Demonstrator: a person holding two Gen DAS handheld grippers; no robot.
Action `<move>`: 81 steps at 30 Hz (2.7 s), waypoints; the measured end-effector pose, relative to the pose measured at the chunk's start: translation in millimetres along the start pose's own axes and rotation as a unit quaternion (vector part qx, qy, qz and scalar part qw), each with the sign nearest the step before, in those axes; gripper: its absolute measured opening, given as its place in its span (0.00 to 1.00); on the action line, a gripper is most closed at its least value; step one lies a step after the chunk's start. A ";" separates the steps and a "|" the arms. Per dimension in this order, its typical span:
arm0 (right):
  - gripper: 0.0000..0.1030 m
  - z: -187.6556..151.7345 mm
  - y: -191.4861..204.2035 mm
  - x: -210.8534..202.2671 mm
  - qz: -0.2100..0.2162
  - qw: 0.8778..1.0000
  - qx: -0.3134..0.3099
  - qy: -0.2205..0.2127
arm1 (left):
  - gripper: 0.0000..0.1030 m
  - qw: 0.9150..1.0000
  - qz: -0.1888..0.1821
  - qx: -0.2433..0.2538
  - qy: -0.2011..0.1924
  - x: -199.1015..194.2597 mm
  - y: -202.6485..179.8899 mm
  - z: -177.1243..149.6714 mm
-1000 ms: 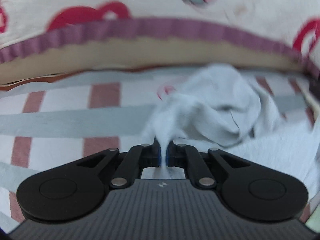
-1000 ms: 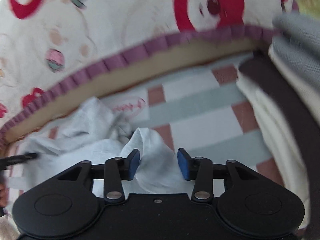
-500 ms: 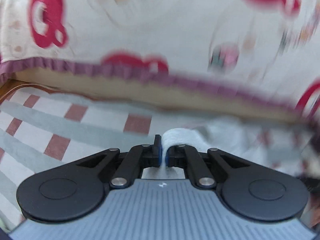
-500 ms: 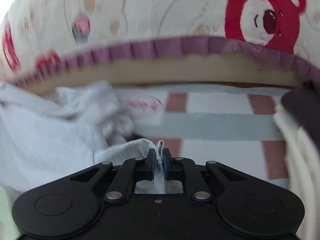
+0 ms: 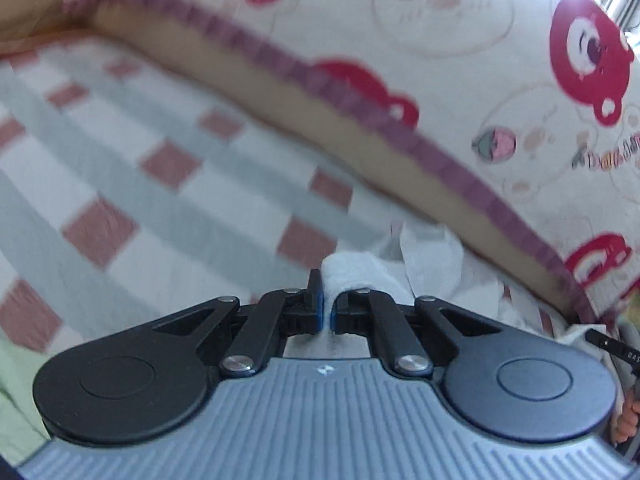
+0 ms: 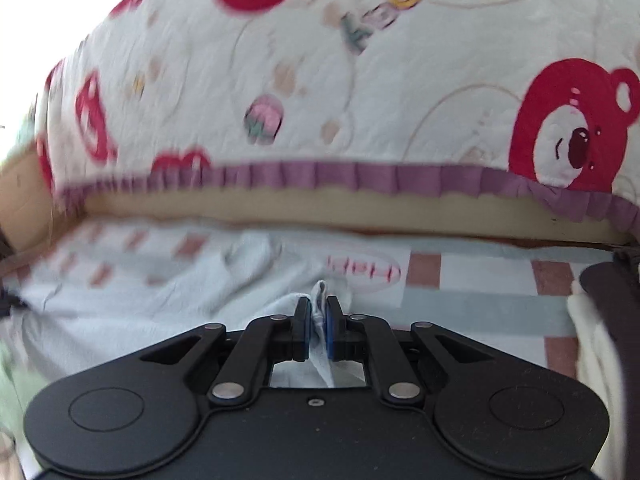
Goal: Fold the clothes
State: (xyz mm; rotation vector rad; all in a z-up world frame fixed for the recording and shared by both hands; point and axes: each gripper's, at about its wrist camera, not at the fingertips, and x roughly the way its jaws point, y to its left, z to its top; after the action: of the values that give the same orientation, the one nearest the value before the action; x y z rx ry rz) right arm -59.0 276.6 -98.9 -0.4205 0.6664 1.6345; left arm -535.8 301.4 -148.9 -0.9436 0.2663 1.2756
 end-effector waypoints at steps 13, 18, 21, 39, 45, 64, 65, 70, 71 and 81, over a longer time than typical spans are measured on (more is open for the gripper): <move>0.56 -47.3 16.4 1.2 -0.064 0.990 -0.113 0.047 | 0.43 0.992 -0.062 0.066 0.085 53.1 19.8 -24.6; 0.69 -53.1 4.6 33.8 -0.109 0.985 -0.126 0.046 | 0.63 0.993 -0.043 0.063 0.091 68.4 16.9 -25.0; 0.70 -53.9 -12.9 50.6 -0.103 0.990 -0.090 0.045 | 0.60 0.992 -0.034 0.043 0.111 85.2 21.5 -27.7; 0.04 159.2 23.9 -202.1 -0.066 0.990 -0.039 -0.120 | 0.02 0.981 -0.116 0.111 -0.110 -113.7 -97.2 88.3; 0.04 197.0 88.8 -333.0 -0.066 0.972 -0.074 -0.211 | 0.02 0.951 -0.149 0.130 -0.239 -240.3 -132.6 130.9; 0.04 134.9 90.2 -211.3 -0.054 0.987 -0.074 -0.128 | 0.03 0.972 -0.090 0.141 -0.162 -162.0 -68.3 128.2; 0.03 139.3 85.6 -179.6 -0.056 0.990 -0.068 -0.111 | 0.03 0.976 -0.073 0.134 -0.158 -140.1 -59.6 125.9; 0.04 171.6 85.4 -30.0 -0.128 0.985 -0.064 -0.095 | 0.18 0.980 0.028 0.087 -0.180 -21.8 -42.9 152.9; 0.04 178.7 86.7 -4.8 -0.155 0.982 -0.062 -0.092 | 0.23 0.979 0.051 0.089 -0.177 6.2 -44.8 160.5; 0.33 56.9 38.1 73.7 -0.124 0.991 0.046 0.024 | 0.50 0.990 0.099 0.096 -0.007 138.6 37.7 95.0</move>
State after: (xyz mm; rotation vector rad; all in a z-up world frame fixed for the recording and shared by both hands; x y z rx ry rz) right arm -103.7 366.6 -93.6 -0.4573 0.6945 1.3577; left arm -555.4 465.4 -197.3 -0.7576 0.4734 1.4101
